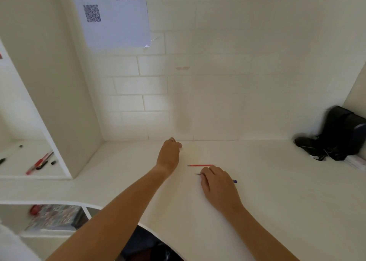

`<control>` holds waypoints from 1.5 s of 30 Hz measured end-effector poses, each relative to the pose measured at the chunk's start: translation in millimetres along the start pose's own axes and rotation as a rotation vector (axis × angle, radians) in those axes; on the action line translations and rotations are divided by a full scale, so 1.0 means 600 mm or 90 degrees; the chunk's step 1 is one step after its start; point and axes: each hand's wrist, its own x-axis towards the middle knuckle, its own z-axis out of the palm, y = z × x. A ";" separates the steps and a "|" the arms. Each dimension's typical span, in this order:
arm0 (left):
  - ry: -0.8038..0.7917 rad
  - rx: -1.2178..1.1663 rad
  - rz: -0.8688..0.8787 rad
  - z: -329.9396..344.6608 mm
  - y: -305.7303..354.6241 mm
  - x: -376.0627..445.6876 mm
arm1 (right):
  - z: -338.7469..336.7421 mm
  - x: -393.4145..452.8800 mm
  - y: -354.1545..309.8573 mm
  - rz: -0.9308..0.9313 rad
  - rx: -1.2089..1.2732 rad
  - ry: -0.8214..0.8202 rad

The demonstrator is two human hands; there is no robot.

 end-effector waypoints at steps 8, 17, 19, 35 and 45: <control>-0.099 0.121 0.045 0.020 -0.005 0.041 | 0.000 0.001 -0.002 0.030 0.018 0.006; -0.110 0.153 0.092 0.022 -0.016 0.042 | -0.002 0.000 -0.003 0.042 0.019 -0.005; -0.119 0.167 0.093 0.022 -0.016 0.039 | -0.002 0.000 -0.002 0.040 0.023 -0.005; 0.032 0.119 0.268 0.011 0.033 -0.189 | -0.005 -0.003 0.001 -0.029 0.090 -0.034; 0.113 0.193 0.208 0.011 0.031 -0.195 | -0.014 -0.011 0.001 -0.014 0.033 -0.005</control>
